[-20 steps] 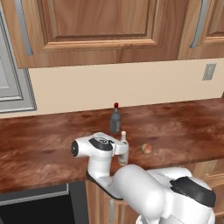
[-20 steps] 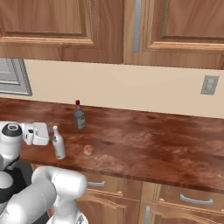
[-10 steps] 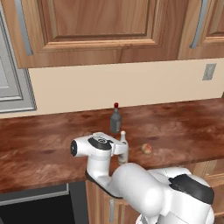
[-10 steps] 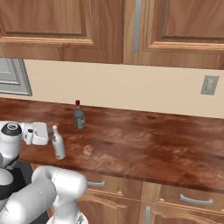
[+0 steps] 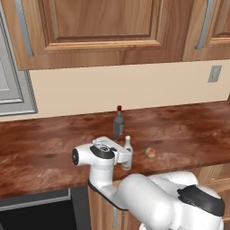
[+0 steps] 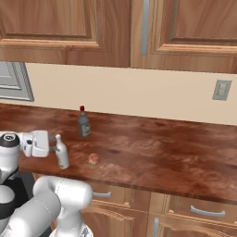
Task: Place the liquors on the top shelf of the fridge to keep them out of children's reach, and place the peach on lower shelves for easy access.
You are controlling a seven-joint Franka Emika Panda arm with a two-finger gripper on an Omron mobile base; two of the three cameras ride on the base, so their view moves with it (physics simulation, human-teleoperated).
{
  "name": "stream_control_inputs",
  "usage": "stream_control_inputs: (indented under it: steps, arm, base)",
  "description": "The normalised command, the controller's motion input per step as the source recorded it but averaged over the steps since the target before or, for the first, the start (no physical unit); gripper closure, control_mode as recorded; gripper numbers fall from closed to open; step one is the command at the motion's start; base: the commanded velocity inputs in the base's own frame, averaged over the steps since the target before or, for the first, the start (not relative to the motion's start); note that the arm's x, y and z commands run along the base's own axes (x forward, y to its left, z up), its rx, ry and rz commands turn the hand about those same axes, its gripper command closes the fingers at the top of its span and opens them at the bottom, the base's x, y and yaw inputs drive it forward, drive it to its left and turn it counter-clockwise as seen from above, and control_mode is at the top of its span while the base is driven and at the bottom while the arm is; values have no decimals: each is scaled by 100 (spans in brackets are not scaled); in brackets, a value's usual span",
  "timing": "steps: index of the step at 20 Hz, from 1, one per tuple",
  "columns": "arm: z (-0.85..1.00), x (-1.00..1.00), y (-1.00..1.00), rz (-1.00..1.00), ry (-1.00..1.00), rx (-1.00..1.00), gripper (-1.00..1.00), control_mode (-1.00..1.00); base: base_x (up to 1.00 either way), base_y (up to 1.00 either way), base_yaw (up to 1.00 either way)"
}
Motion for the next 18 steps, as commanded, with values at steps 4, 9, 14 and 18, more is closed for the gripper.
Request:
stream_control_inputs:
  steps: [4, 9, 14, 18]
  arm:
    - [4, -17, -8, 0, -4, 0, -100, -100]
    - [10, -1, -13, 0, 0, 0, -100, -100]
    - [3, 0, -5, 0, 0, 0, -100, -100]
    - [0, 4, 0, 0, 0, 0, -100, -100]
  base:
    - [0, 0, 0]
    - [0, 0, 0]
    - [0, 0, 0]
    - [0, 0, 0]
